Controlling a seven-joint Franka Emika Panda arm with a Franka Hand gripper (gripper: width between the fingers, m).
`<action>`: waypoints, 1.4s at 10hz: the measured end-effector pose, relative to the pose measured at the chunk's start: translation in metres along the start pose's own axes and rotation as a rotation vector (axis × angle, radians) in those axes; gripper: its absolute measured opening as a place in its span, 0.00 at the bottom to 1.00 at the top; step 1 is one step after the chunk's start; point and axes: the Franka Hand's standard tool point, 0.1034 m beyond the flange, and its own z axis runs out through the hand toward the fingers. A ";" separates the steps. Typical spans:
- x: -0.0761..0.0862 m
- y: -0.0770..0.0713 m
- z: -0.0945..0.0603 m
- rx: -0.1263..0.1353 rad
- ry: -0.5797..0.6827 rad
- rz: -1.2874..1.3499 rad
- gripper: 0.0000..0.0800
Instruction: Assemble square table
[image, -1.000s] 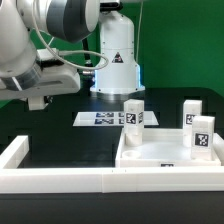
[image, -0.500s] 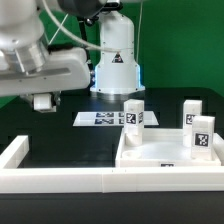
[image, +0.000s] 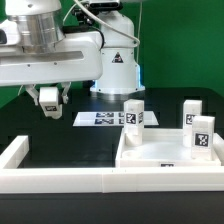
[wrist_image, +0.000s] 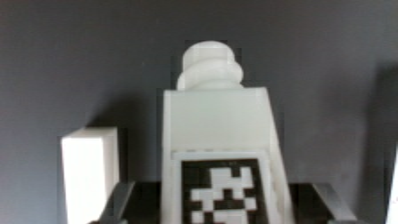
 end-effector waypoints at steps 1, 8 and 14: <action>-0.004 0.003 0.001 -0.015 0.032 0.002 0.36; 0.034 -0.034 -0.010 -0.039 0.255 0.035 0.36; 0.049 -0.051 -0.008 -0.058 0.321 0.051 0.36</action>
Offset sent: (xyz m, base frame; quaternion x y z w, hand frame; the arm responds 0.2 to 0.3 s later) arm 0.0065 0.0315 0.0025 0.0584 0.1653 0.0451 0.9835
